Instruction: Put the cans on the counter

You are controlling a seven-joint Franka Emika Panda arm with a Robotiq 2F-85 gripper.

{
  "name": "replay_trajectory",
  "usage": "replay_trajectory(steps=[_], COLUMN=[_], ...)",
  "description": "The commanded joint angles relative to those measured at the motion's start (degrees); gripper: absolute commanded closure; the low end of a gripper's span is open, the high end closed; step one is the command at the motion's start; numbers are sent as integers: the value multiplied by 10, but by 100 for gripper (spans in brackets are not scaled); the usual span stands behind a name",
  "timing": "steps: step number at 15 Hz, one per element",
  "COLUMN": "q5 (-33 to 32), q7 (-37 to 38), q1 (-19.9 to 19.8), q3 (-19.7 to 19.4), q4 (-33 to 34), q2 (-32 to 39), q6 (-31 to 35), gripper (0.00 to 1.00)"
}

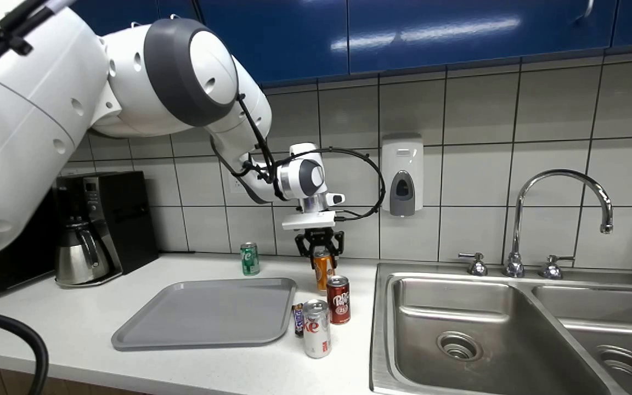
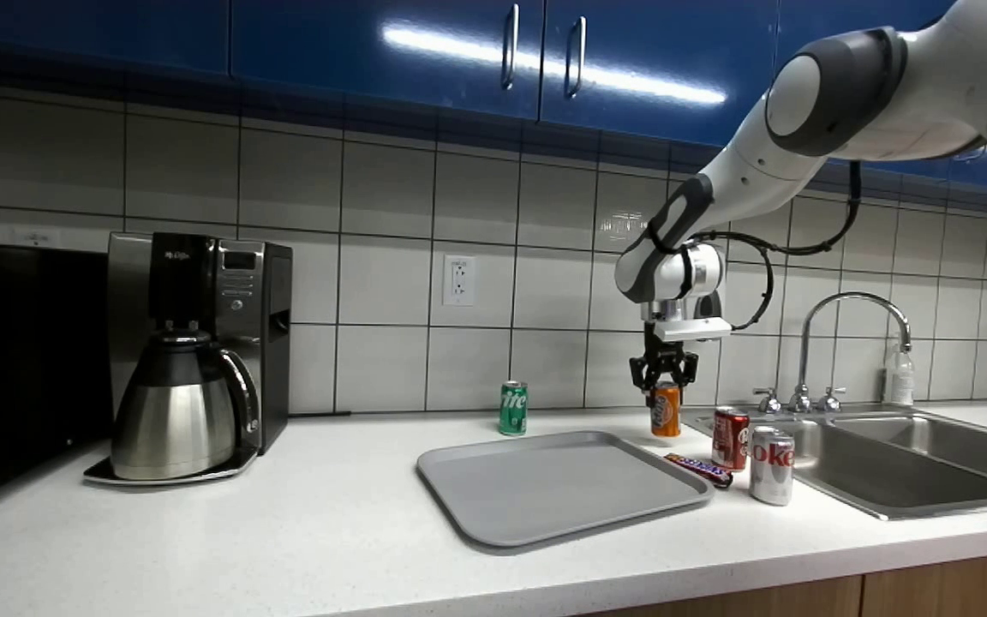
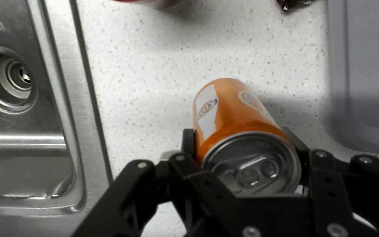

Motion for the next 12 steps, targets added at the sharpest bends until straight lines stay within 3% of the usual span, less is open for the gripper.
replay_trajectory(steps=[1, 12], q5=[7, 17], q7=[-23, -43], q1=[-16, -26], q3=[16, 25], q4=[10, 4], q2=[-3, 0], q6=[-12, -9], gripper=[62, 62])
